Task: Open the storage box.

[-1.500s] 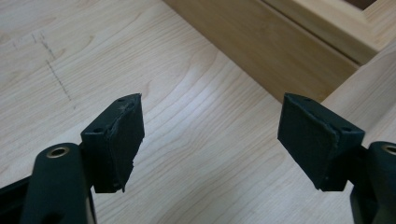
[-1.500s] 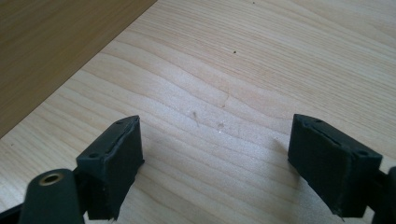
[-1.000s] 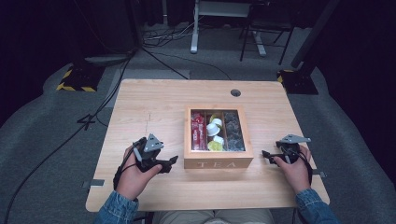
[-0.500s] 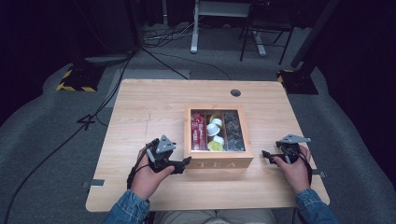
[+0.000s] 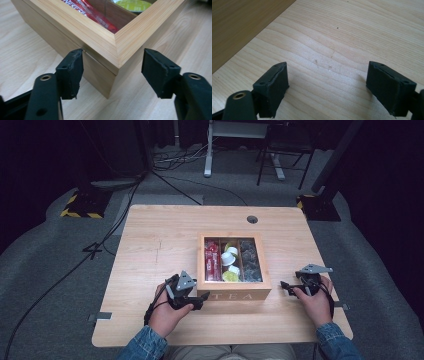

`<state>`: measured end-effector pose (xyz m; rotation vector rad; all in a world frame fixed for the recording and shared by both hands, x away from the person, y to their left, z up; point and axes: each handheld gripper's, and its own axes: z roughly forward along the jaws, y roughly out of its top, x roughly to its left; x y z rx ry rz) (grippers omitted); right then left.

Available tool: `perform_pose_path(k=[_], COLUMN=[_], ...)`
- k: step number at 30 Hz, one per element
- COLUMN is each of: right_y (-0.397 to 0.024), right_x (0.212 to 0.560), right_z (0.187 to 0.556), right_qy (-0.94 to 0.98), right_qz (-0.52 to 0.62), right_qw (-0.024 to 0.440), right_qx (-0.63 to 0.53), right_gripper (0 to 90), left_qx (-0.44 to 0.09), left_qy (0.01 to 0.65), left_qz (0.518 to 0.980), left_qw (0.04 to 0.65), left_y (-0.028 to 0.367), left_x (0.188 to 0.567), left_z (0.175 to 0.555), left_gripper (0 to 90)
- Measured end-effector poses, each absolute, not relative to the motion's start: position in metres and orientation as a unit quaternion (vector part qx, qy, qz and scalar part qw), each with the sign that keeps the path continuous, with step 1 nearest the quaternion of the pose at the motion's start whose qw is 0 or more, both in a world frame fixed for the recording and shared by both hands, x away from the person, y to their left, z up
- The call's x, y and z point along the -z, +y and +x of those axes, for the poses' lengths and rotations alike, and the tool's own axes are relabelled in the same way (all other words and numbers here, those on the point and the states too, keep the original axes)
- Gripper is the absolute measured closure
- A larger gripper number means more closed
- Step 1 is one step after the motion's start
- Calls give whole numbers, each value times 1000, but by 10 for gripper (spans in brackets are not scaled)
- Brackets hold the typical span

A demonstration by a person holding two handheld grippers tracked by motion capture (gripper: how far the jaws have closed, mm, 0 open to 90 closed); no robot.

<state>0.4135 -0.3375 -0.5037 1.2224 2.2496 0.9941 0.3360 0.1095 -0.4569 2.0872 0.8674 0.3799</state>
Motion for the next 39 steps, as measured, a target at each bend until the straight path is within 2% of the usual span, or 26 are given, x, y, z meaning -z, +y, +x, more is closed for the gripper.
perform_pose_path(k=[1, 5, 15, 22, 27, 33, 39], right_y=[-337, -337, -338, -337, -333, -328, -309], right_x=[504, 504, 504, 503, 493, 468, 444], right_z=[414, 414, 413, 413, 403, 387, 370], right_qy=[803, 803, 803, 805, 807, 803, 823], right_qz=[436, 436, 436, 434, 417, 396, 327], right_qw=[196, 196, 196, 194, 160, 133, 114], right_qx=[-355, -355, -355, -355, -387, -426, -450], right_gripper=[180, 179, 180, 177, 189, 240, 337], left_qx=[-157, -168, -154, -164, -178, -179, -178], left_qy=[343, 336, 338, 333, 327, 327, 324], left_qz=[832, 837, 842, 843, 841, 840, 840], left_qw=[407, 398, 390, 390, 392, 393, 397], left_y=[109, 109, 113, 113, 114, 113, 115], left_x=[457, 454, 448, 444, 436, 433, 430], left_z=[334, 332, 331, 330, 330, 331, 332], left_gripper=[398, 436, 554, 590, 622, 631, 637])
